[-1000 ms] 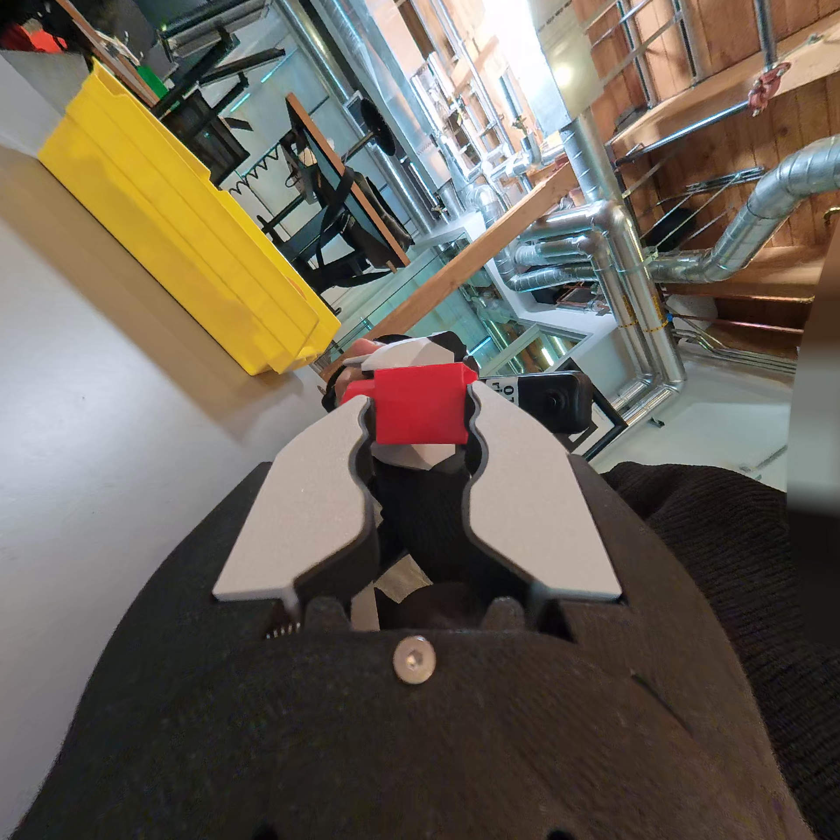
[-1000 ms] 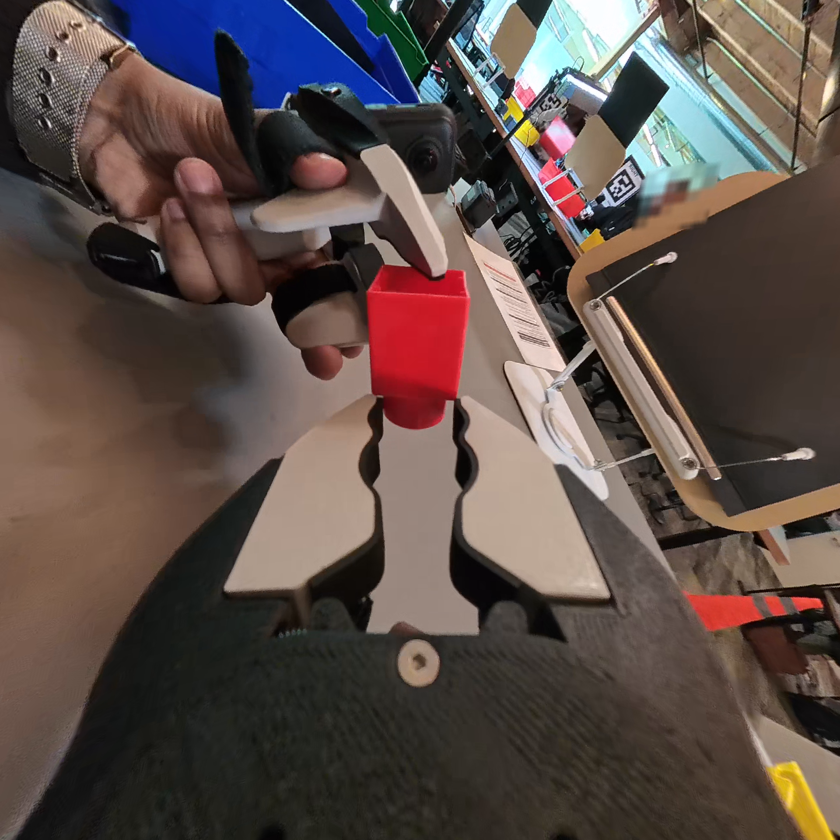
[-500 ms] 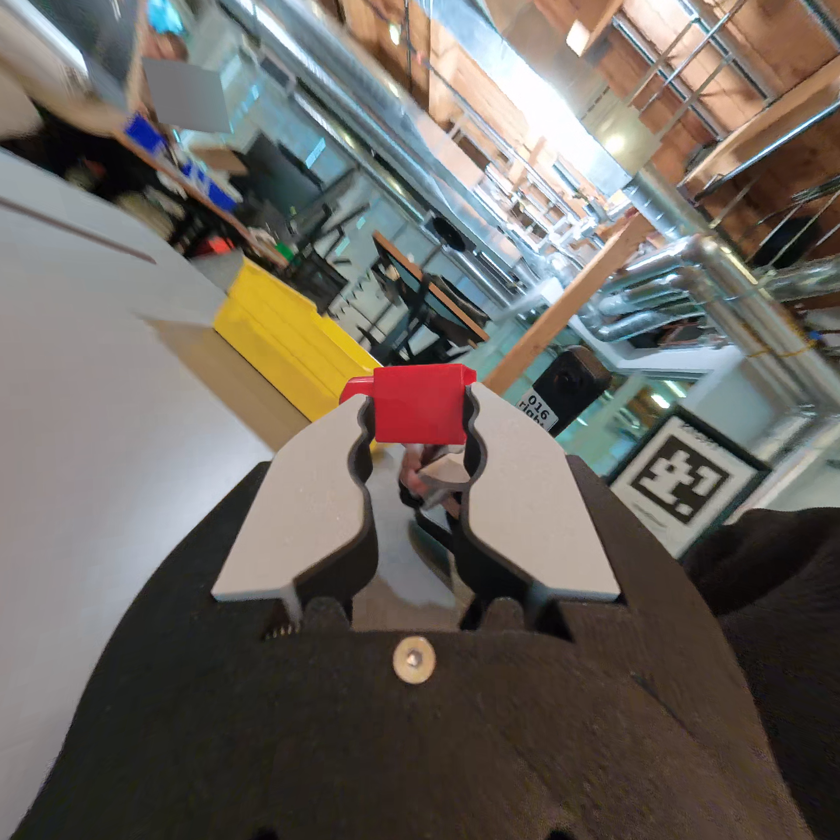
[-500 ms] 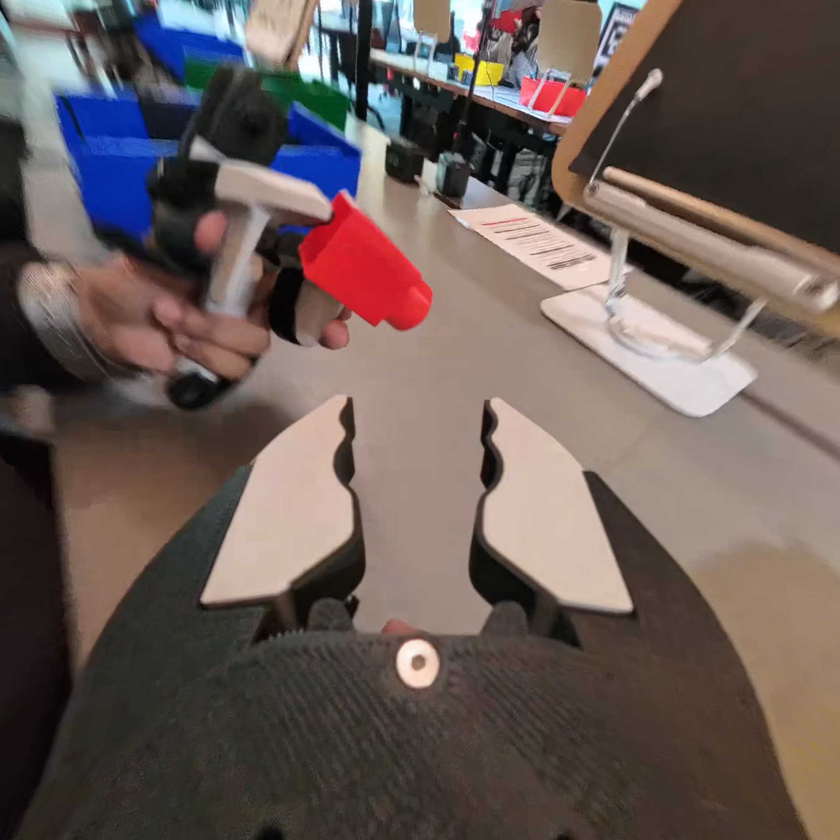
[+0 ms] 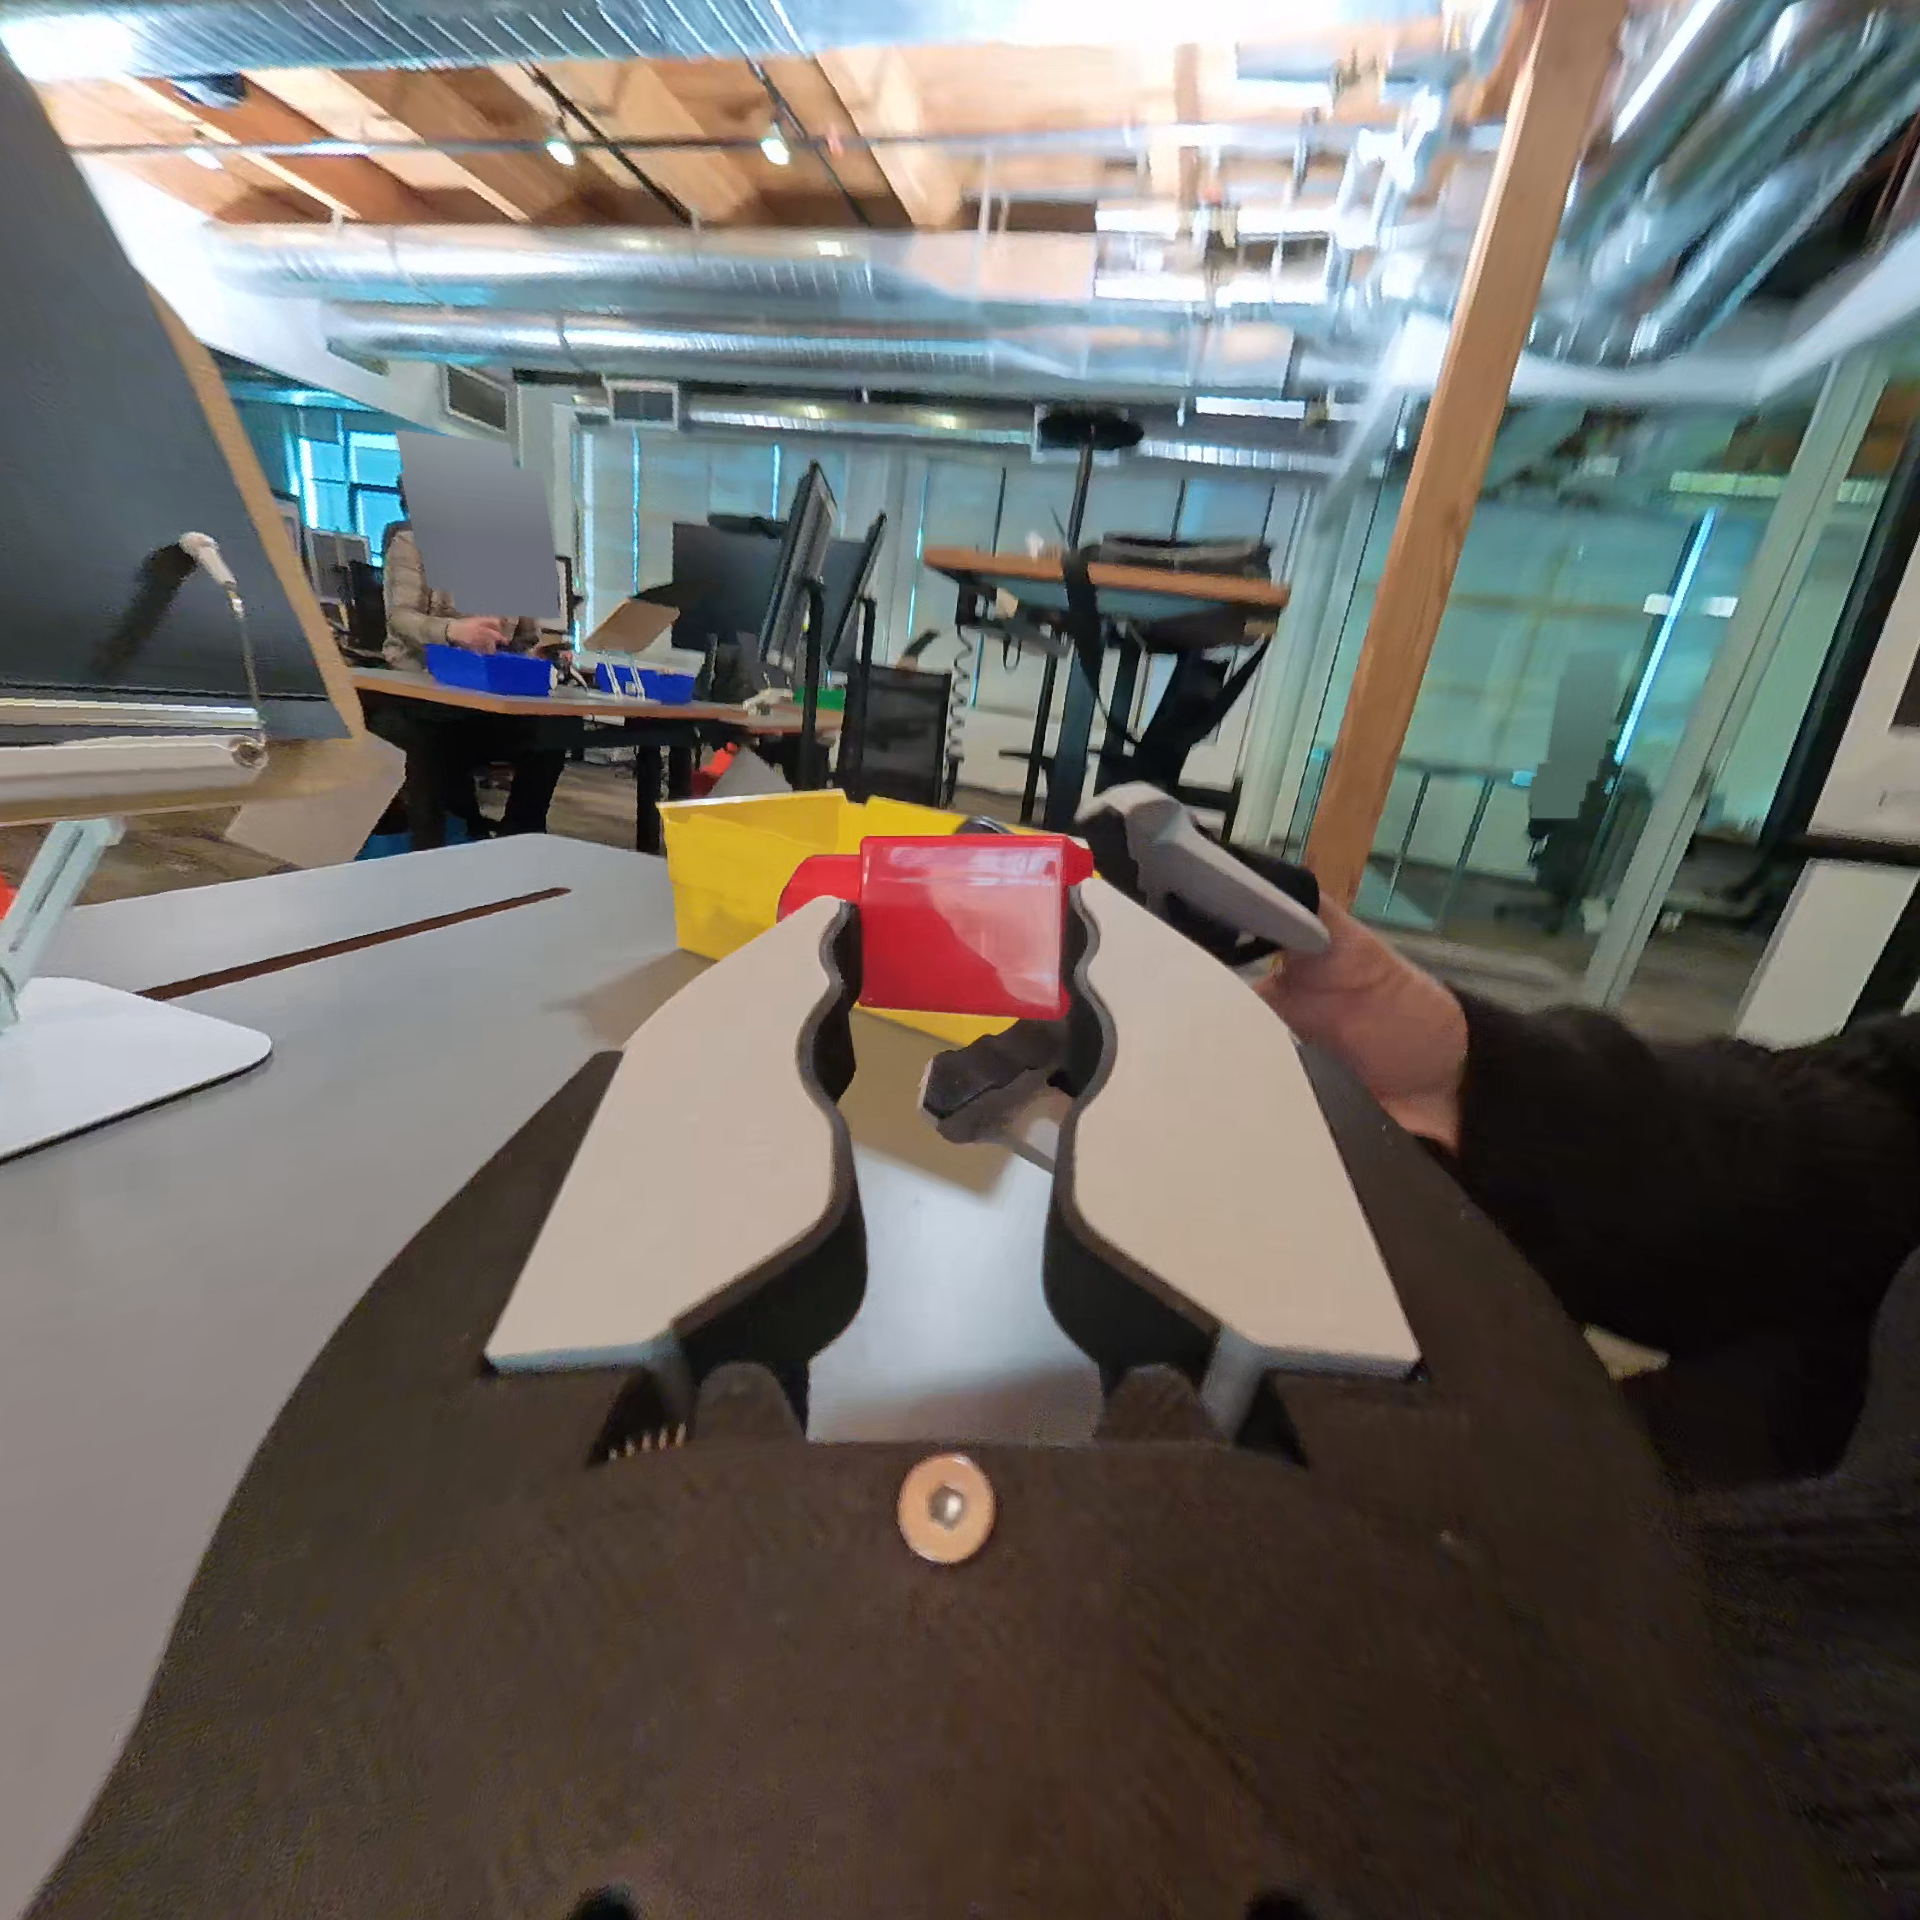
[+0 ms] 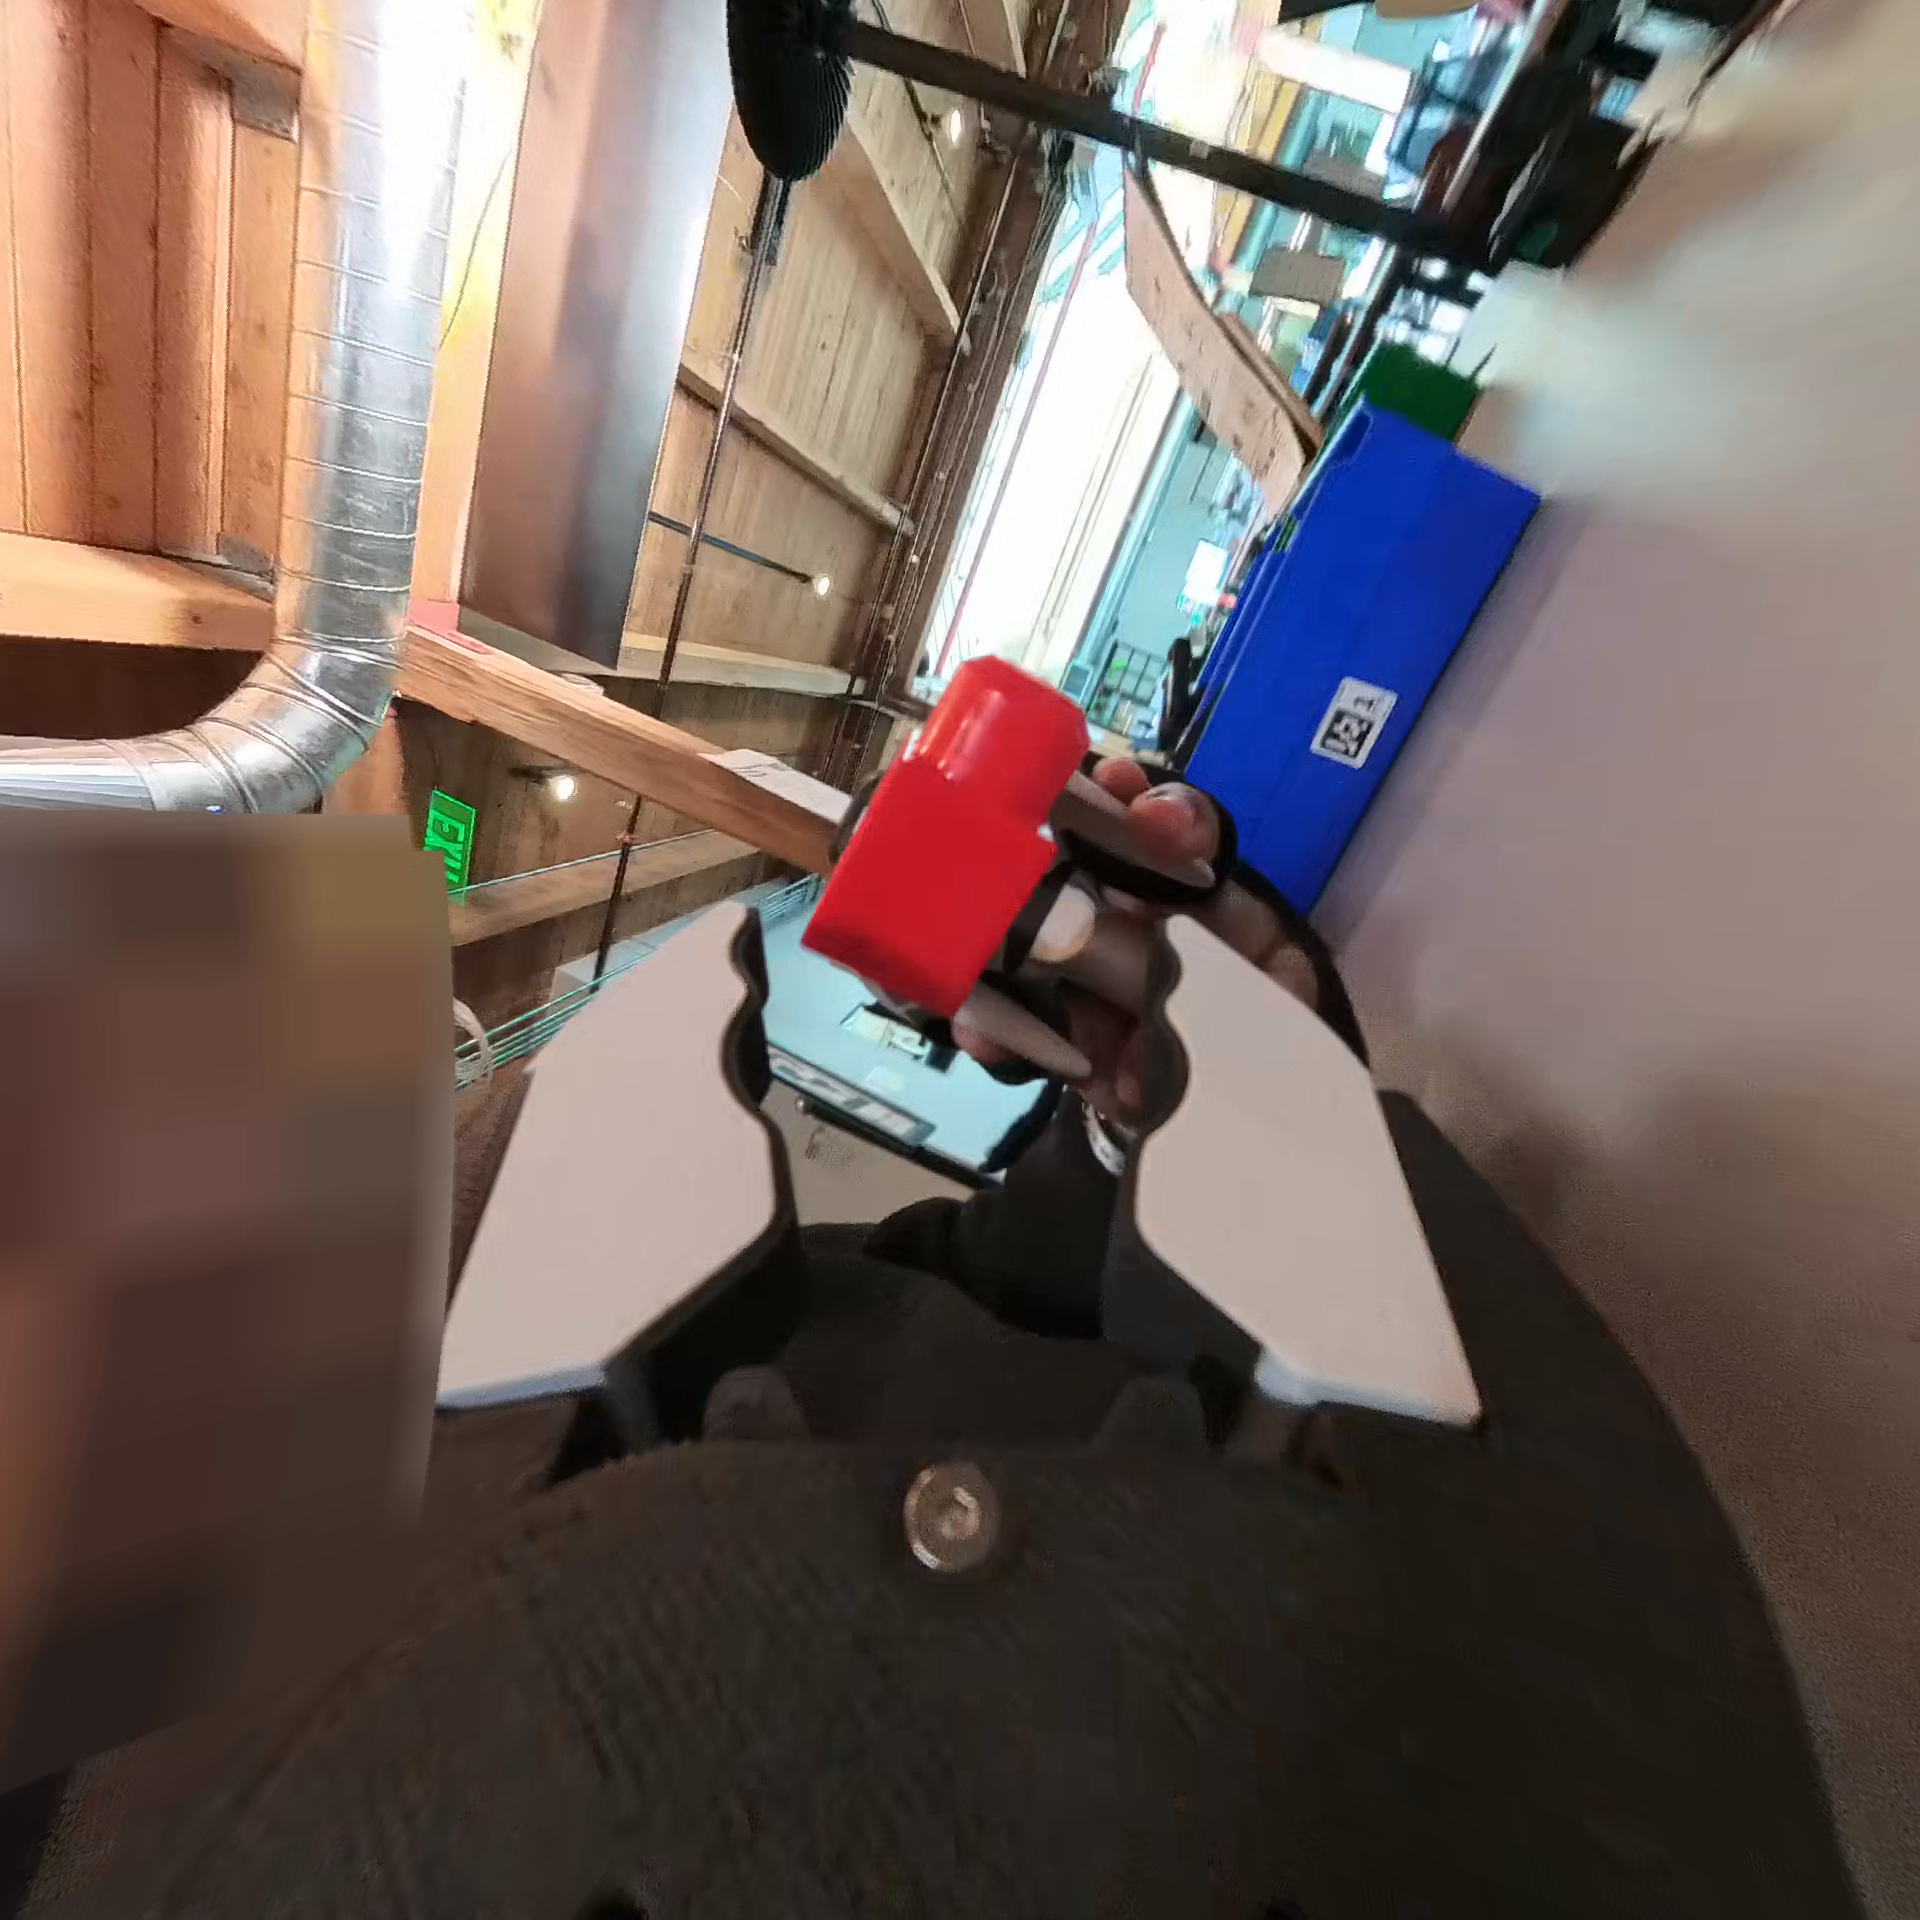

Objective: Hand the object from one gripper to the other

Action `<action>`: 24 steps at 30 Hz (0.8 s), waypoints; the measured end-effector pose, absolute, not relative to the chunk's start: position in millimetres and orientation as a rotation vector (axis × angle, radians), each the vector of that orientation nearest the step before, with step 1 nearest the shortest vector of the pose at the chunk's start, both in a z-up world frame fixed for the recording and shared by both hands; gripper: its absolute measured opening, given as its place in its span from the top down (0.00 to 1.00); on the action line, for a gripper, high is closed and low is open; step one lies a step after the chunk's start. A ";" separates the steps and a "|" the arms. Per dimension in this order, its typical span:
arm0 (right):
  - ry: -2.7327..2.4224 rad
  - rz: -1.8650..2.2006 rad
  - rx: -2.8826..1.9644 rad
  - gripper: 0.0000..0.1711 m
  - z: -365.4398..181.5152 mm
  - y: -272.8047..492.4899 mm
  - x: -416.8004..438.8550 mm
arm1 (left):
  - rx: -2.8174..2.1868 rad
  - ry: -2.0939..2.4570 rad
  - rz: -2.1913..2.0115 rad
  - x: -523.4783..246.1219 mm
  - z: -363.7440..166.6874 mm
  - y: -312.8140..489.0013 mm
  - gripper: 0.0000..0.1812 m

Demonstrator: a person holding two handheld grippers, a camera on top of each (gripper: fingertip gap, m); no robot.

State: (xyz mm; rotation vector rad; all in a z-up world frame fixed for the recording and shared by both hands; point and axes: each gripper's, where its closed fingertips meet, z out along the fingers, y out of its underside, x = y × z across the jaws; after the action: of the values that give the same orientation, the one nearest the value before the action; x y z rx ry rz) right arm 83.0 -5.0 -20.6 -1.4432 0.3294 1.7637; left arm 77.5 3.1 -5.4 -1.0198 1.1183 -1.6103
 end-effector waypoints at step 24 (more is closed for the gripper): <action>-0.095 1.053 -1.501 0.76 -3.1 -10.4 107.5 | -1.199 1.084 -2.025 84.8 -14.6 -6.8 0.71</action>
State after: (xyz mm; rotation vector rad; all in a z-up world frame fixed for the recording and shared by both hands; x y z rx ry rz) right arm 107.5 -10.4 -3.1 -1.5012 -0.0951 1.0529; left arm 84.8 -6.8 -14.6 -1.1994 1.0837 -2.0250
